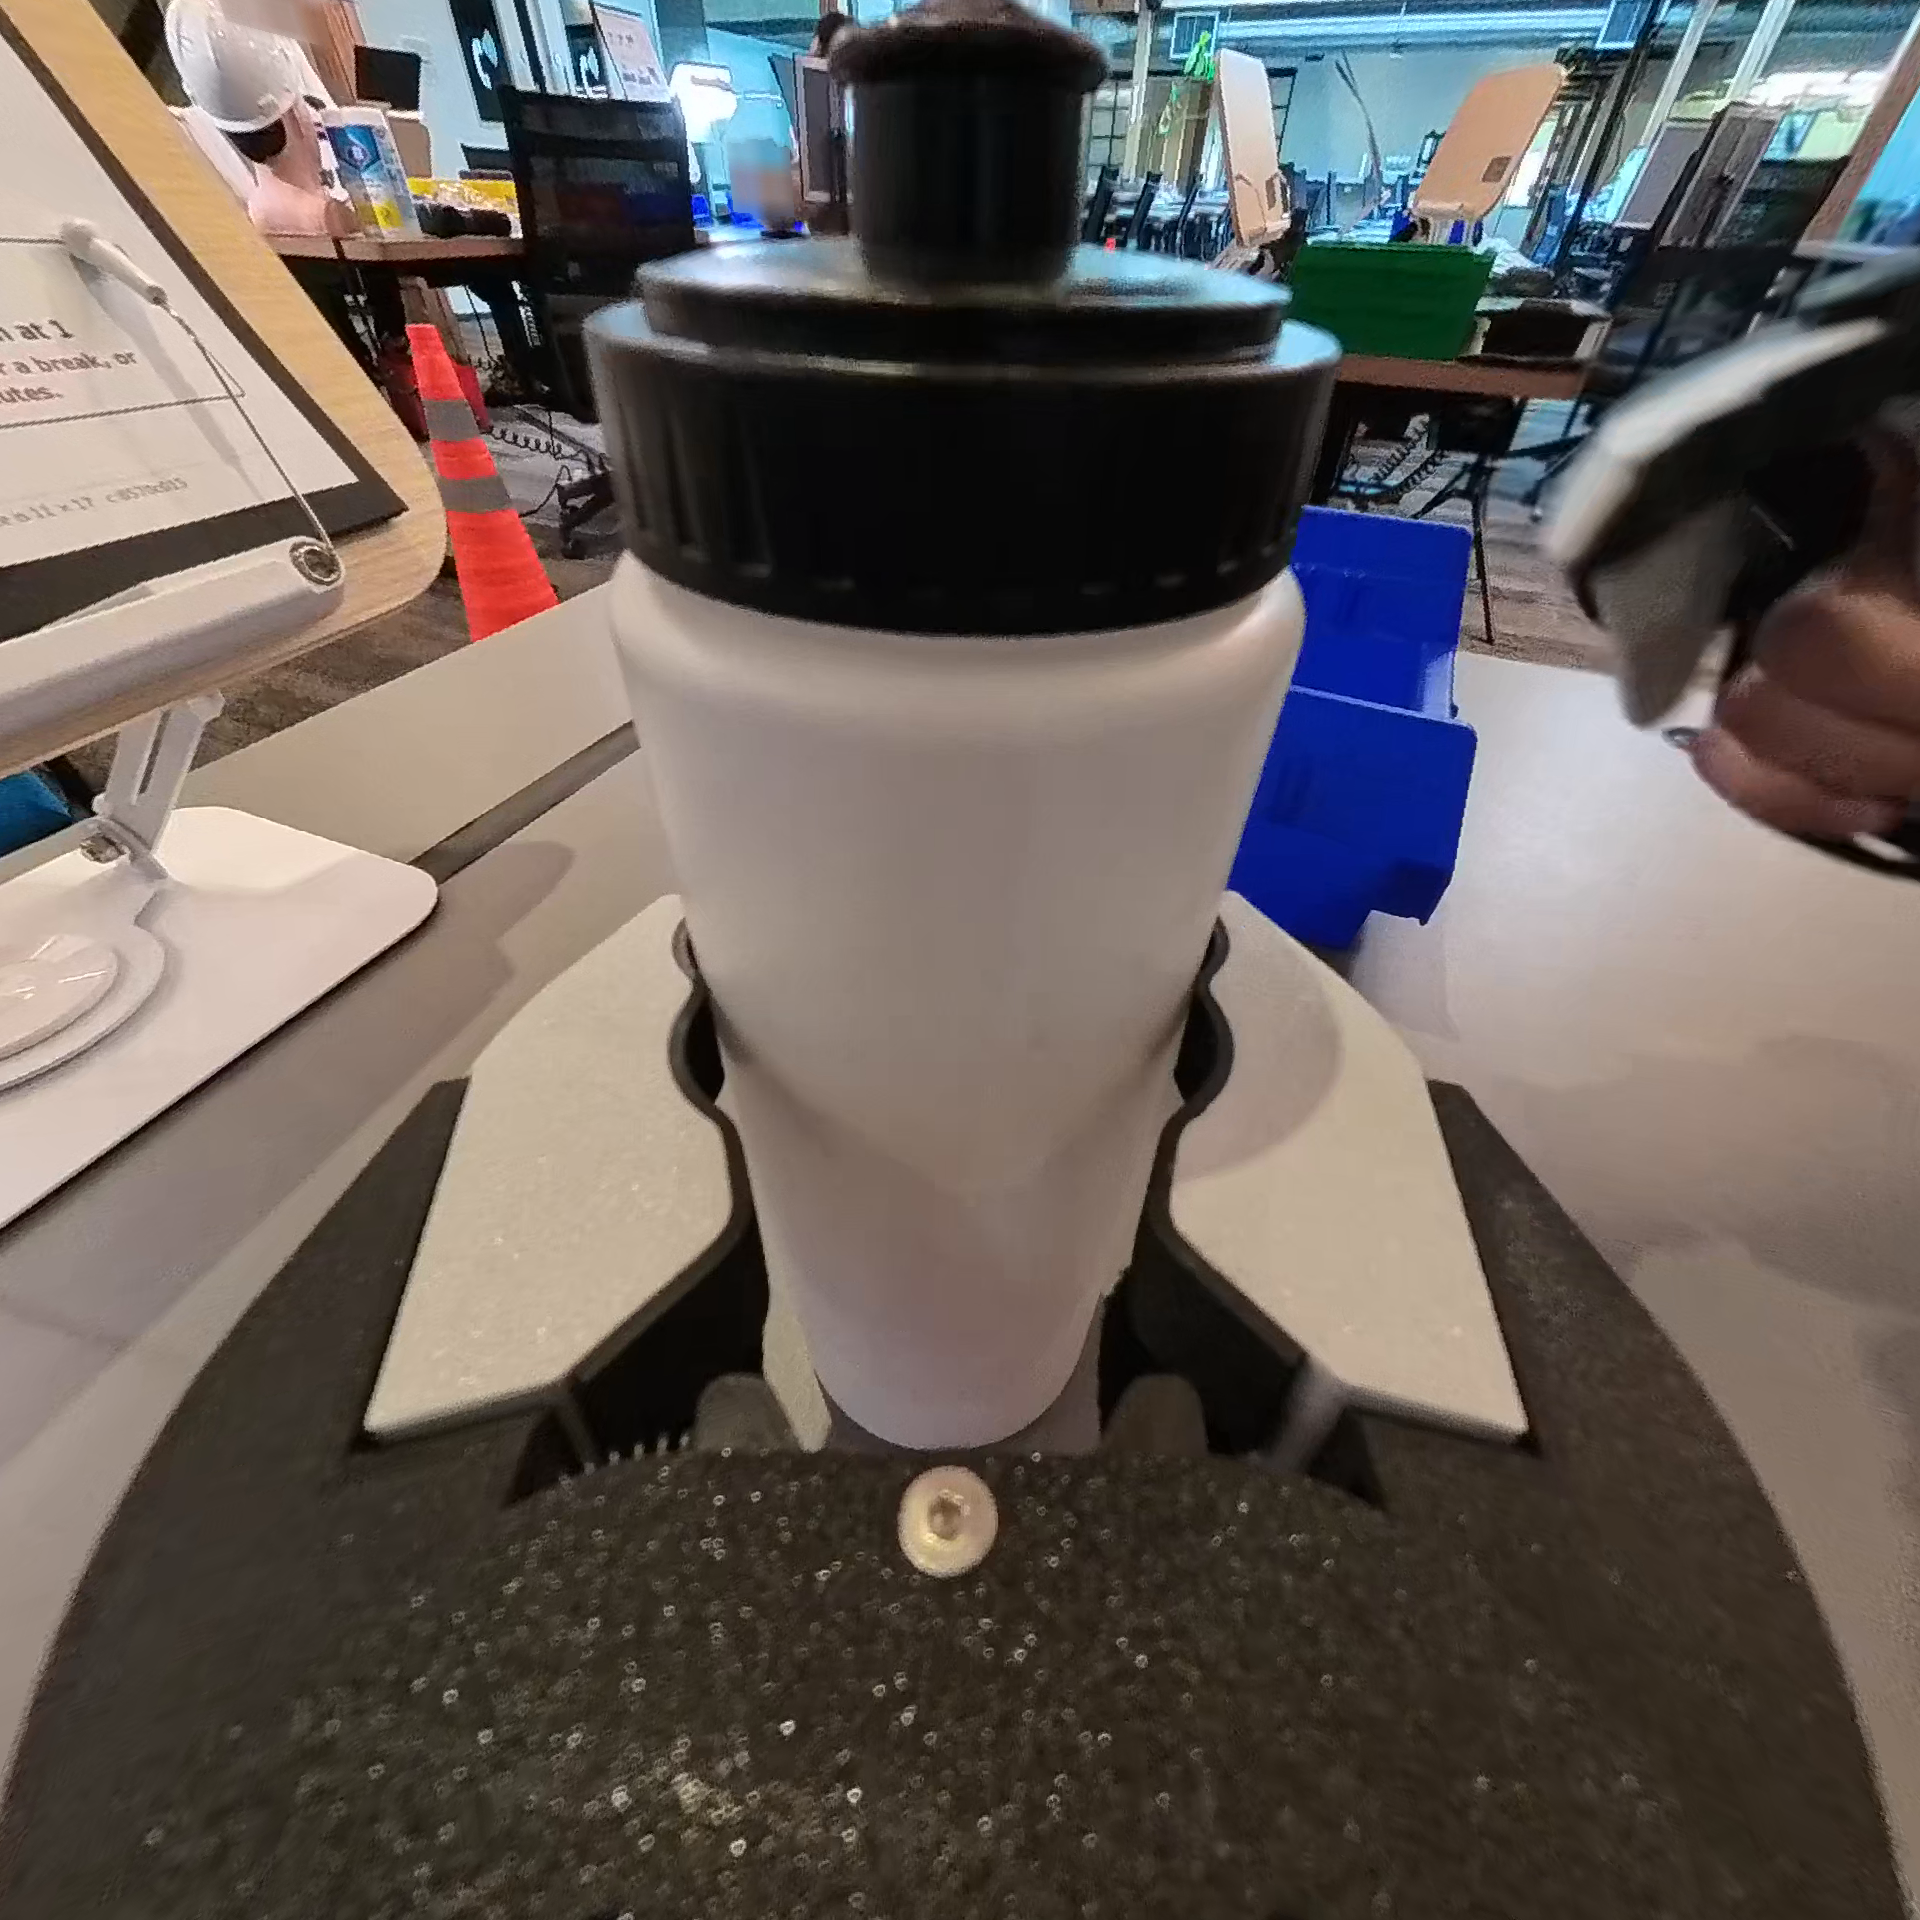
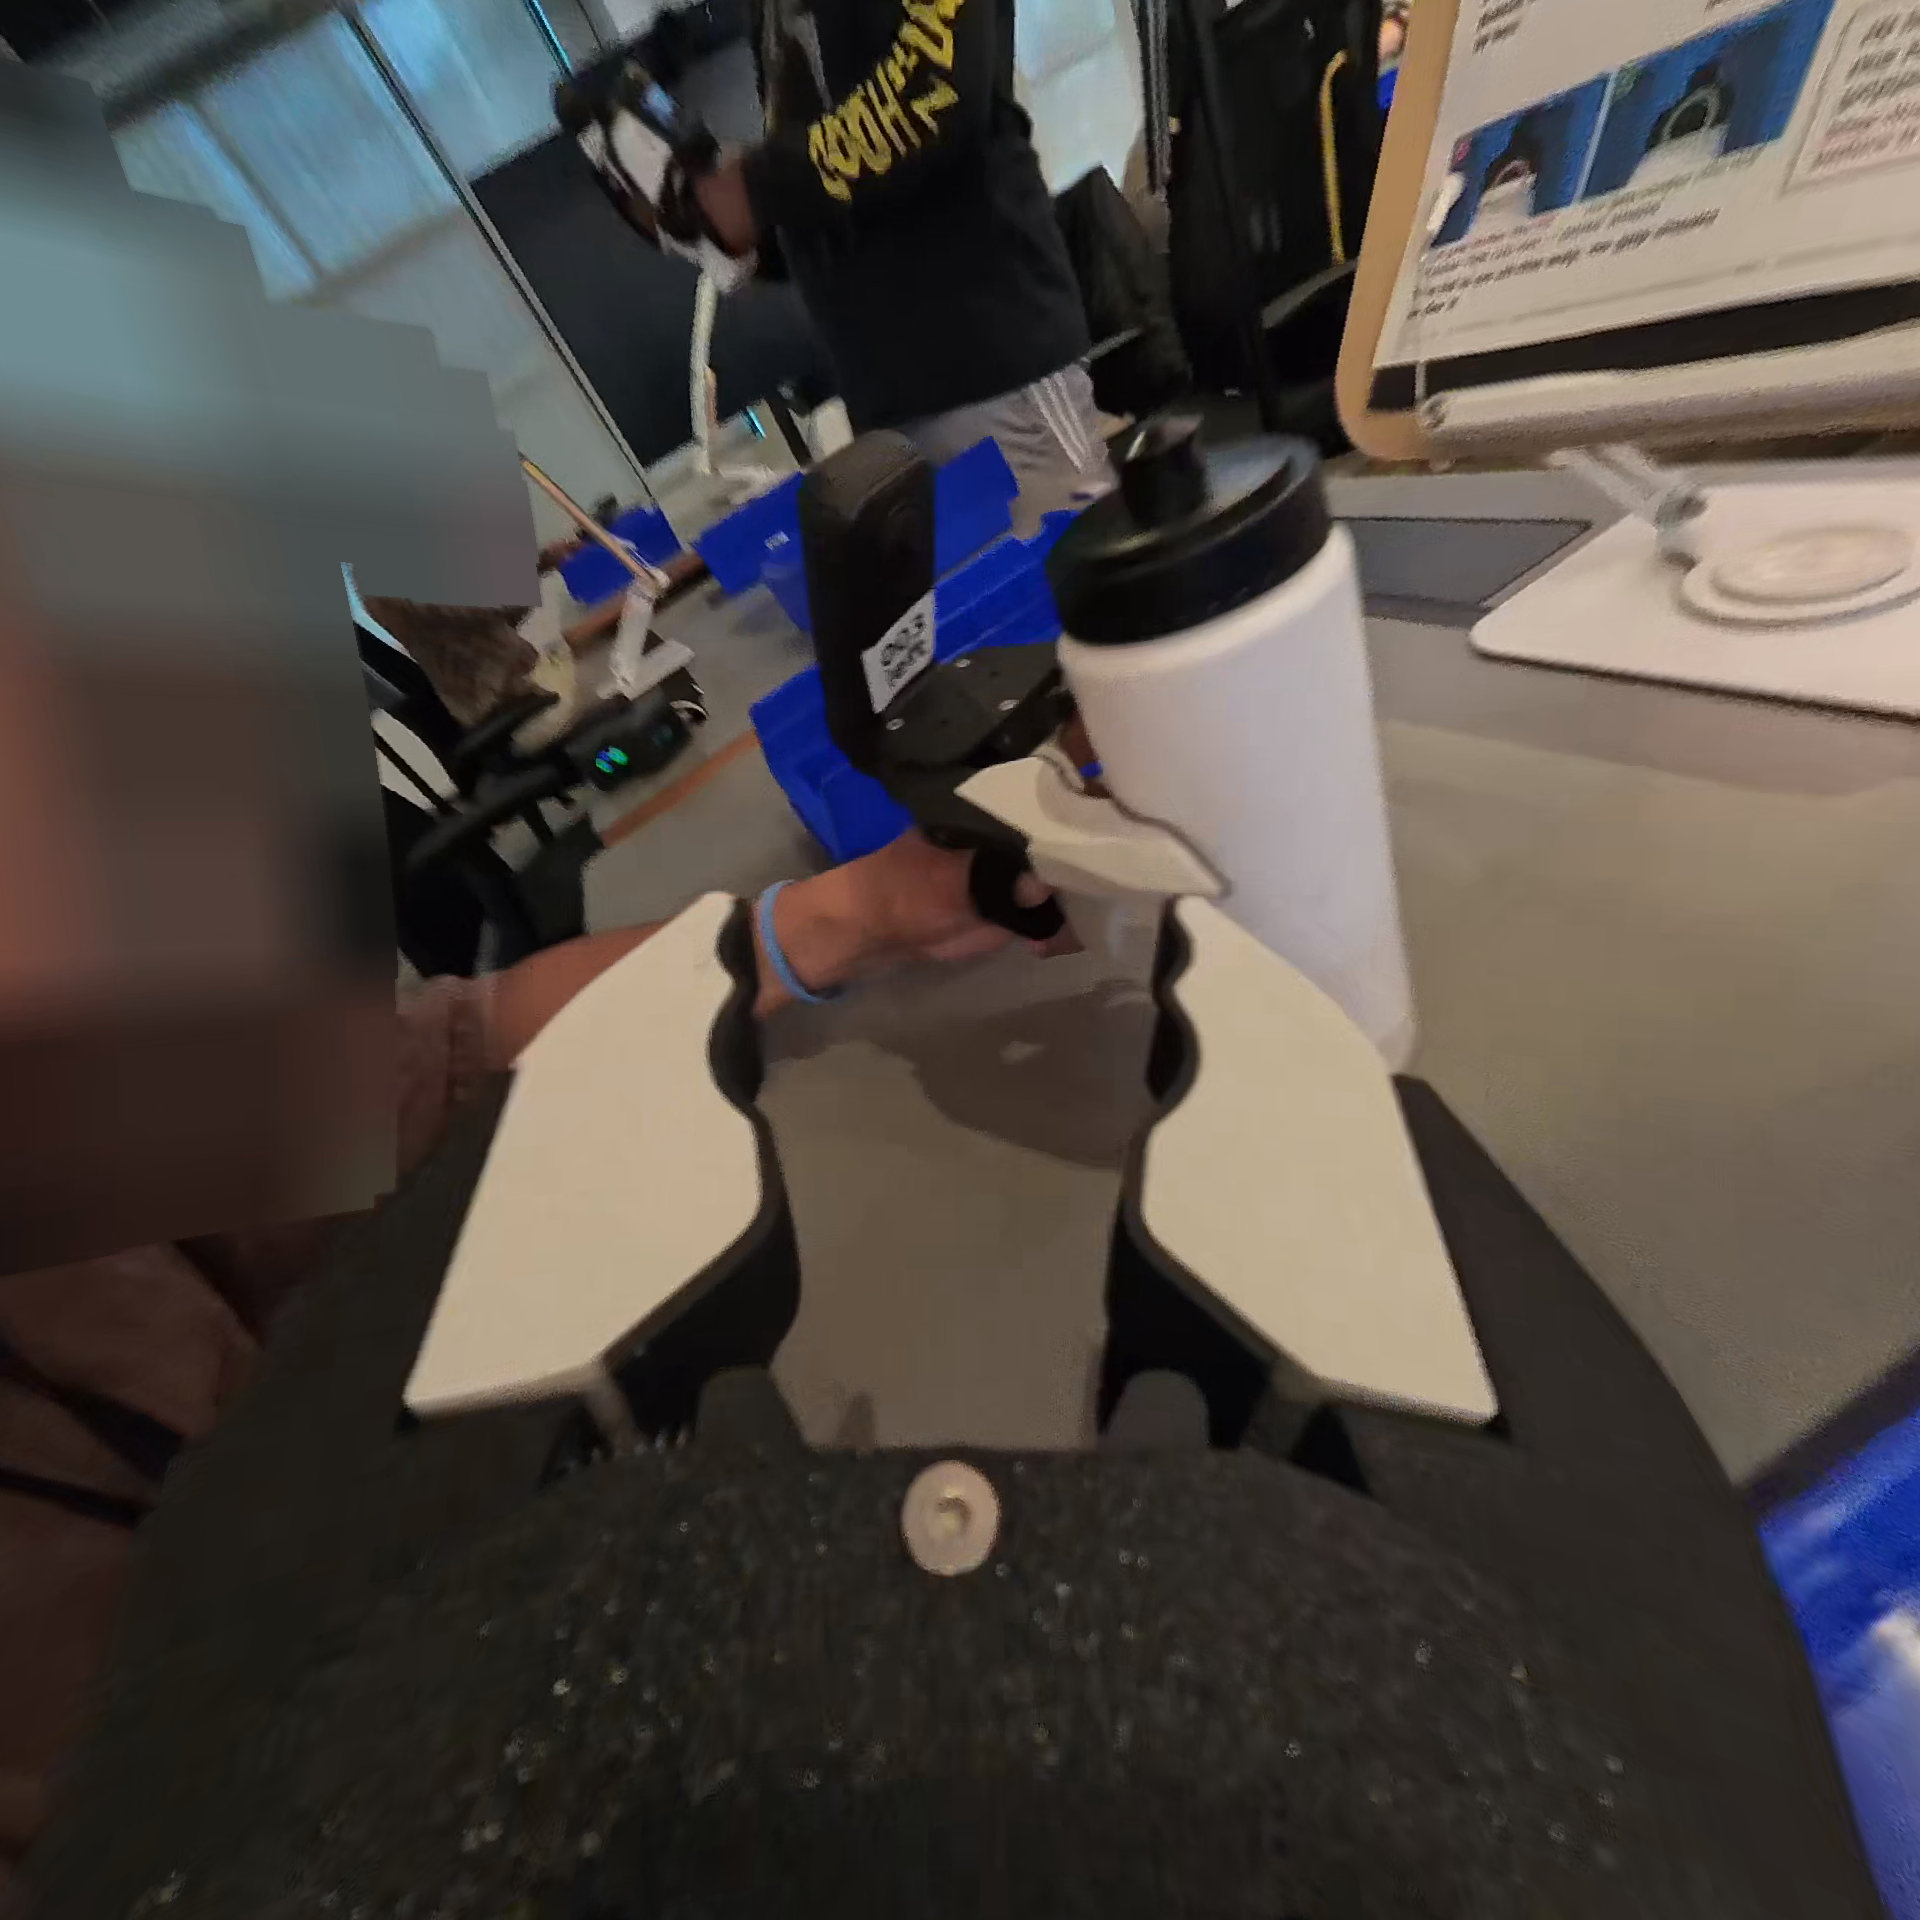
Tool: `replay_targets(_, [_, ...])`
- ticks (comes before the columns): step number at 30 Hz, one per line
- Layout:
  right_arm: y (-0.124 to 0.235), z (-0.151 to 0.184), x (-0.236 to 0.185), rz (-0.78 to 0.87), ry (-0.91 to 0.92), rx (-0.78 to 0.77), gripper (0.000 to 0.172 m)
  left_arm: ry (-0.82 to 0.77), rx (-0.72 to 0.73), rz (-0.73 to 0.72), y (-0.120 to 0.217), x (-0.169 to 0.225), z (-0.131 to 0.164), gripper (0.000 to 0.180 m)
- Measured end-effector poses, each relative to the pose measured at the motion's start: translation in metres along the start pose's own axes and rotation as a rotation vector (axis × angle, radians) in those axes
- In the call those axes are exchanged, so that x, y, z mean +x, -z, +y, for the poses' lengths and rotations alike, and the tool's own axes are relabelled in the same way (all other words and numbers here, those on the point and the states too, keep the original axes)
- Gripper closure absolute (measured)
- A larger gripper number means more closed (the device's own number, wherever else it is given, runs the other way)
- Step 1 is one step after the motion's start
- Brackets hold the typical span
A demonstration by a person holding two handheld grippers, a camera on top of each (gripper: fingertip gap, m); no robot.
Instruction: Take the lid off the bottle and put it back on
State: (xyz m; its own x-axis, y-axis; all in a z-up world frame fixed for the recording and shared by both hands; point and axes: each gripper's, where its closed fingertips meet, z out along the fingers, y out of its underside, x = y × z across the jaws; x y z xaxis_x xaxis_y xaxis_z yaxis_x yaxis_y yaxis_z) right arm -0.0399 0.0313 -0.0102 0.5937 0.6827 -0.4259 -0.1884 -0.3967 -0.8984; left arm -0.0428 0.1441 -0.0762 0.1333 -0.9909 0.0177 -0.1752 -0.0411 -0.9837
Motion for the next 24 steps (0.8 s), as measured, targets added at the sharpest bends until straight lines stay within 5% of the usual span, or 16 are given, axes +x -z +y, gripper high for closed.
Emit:
replay_targets(2, [0.000, 0.012, -0.009, -0.017, -0.035, 0.074, 0.111, 0.004, 0.001, -0.003, 0.000, 0.000, 0.000, 0.094])
replay_targets(6, [-0.004, 0.040, -0.010, 0.087, -0.030, 0.140, 0.096, 0.051, -0.018, 0.047, 0.001, 0.008, 0.006, 0.092])
replay_targets(9, [-0.006, 0.058, -0.009, 0.143, 0.000, 0.132, 0.087, 0.031, -0.001, 0.042, 0.007, 0.010, 0.000, 0.060])
replay_targets(15, [0.007, 0.081, -0.008, 0.224, 0.095, 0.076, 0.083, 0.230, 0.106, -0.118, 0.048, 0.004, -0.041, 0.067])
replay_targets(24, [0.035, 0.090, 0.004, 0.390, 0.125, 0.133, 0.085, 0.250, -0.115, -0.702, 0.196, 0.059, 0.070, 0.105])
